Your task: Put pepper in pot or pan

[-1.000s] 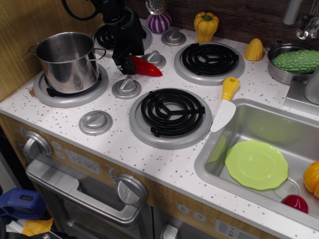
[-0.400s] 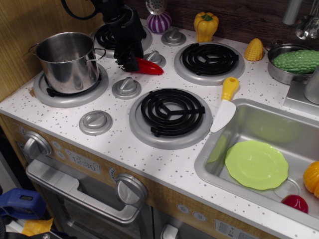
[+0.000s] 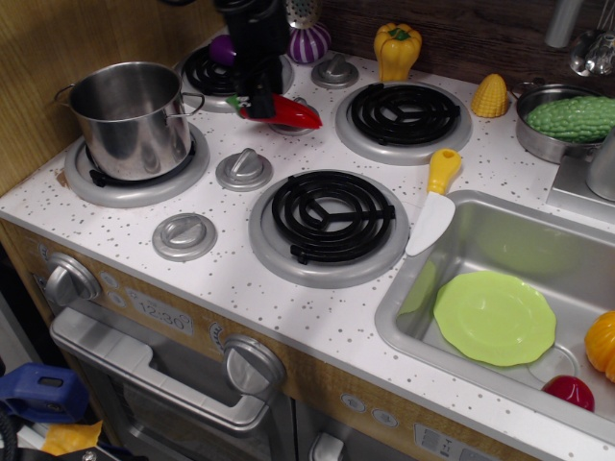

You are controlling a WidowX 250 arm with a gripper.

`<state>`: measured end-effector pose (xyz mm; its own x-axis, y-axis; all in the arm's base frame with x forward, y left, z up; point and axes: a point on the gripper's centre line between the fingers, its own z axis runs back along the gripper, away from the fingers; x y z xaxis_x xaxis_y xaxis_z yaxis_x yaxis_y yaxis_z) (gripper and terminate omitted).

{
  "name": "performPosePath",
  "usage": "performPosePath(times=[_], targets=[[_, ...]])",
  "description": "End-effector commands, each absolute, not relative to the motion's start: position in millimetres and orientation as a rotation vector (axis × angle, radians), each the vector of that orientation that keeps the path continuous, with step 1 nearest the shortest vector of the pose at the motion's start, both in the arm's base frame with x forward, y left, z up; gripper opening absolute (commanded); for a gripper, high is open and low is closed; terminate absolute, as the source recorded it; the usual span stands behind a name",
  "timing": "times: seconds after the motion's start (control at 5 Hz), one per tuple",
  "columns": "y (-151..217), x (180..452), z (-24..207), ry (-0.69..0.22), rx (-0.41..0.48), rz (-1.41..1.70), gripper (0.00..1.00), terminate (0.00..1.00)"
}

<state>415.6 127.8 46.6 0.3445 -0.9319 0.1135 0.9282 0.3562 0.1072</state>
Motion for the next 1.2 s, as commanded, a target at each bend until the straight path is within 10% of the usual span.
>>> performPosePath(times=[0.0,0.4,1.0], targets=[[125.6,414.3,141.7,-0.201,0.221,-1.176,0.00,0.00],[138.5,379.1,175.2,-0.113,0.399,-1.100,0.00,0.00],[165.1,325.8,191.7,-0.045,0.440,-1.007,0.00,0.00]])
